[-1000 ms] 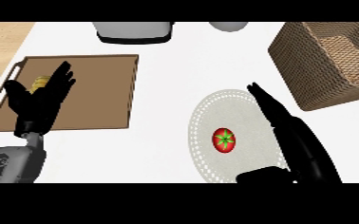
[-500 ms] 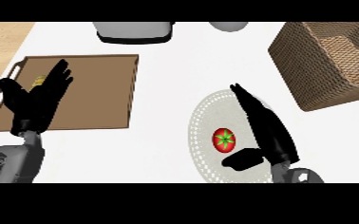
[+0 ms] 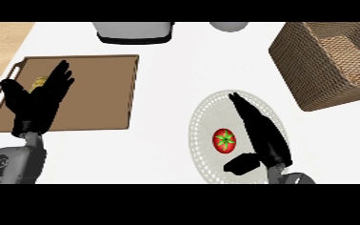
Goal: Pick the tomato from the placemat and place it in the basket
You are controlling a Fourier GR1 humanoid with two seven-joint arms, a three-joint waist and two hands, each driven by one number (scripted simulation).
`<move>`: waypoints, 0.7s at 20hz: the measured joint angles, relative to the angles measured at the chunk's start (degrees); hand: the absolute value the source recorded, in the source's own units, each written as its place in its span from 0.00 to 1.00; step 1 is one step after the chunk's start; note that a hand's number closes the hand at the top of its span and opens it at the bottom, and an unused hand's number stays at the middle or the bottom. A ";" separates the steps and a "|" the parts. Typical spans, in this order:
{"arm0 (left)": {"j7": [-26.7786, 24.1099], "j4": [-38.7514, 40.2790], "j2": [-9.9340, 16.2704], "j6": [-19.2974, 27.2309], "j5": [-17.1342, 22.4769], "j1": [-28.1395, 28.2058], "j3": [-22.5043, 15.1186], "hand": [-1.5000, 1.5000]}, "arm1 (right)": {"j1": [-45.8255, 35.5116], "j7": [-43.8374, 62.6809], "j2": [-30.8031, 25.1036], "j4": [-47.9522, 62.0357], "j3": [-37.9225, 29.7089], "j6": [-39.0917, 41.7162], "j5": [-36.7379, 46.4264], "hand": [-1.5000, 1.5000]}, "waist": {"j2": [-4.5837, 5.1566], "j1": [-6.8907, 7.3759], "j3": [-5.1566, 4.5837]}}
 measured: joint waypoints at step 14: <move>0.48 0.60 -2.74 -0.92 -3.27 -1.12 1.63 0.50 | 4.16 -6.17 1.24 -2.53 -0.54 2.72 -0.11 0.00 | 0.00 -0.09 0.00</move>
